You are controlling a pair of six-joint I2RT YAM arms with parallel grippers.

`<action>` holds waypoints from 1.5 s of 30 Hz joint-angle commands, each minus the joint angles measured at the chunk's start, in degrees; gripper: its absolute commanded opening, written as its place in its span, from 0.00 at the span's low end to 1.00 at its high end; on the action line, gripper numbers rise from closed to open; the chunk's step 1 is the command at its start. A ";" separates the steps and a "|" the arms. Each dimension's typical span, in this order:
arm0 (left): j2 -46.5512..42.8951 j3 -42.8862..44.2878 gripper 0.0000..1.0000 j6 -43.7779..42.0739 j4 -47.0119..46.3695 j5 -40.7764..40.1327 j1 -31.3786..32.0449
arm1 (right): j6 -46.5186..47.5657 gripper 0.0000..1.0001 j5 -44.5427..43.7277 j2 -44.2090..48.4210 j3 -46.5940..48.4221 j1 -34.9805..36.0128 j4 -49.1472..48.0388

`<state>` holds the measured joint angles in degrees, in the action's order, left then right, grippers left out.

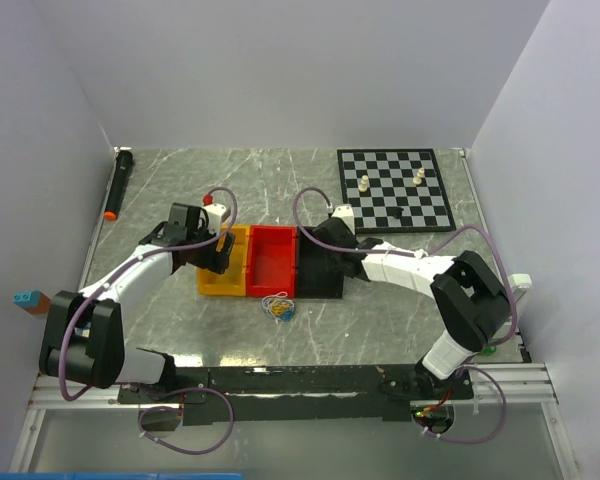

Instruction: Untangle the cables

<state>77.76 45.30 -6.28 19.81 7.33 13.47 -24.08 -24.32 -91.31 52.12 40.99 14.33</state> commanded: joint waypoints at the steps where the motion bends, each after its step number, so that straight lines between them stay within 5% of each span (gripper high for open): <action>1: -2.25 3.48 0.97 -0.13 1.63 1.81 0.32 | 0.96 0.51 0.58 -1.07 3.51 -1.79 -1.76; 15: -8.40 14.73 0.97 -2.77 16.31 4.80 0.32 | 2.19 0.61 1.37 4.18 10.38 -2.68 3.69; 24: -14.91 13.68 0.96 -4.26 18.24 10.68 0.50 | 0.52 0.70 10.16 22.83 -5.34 14.26 -3.33; 30: -16.32 12.80 0.97 -4.53 17.98 12.70 0.68 | 2.36 0.70 17.63 15.92 -9.67 22.45 -11.68; 36: -16.85 12.09 0.97 -4.53 17.89 11.92 0.85 | 3.24 0.70 15.44 5.98 -5.19 24.49 -13.27; 41: -16.67 11.75 0.97 -4.61 18.16 10.51 0.85 | 2.63 0.63 14.65 1.67 -3.43 24.49 -13.98; 45: -17.37 10.95 0.97 -5.23 18.24 11.91 0.94 | 1.75 0.42 13.94 1.39 -5.09 24.57 -15.45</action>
<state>62.06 57.08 -10.37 38.00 18.13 14.09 -21.65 -8.97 -89.54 46.11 65.39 2.96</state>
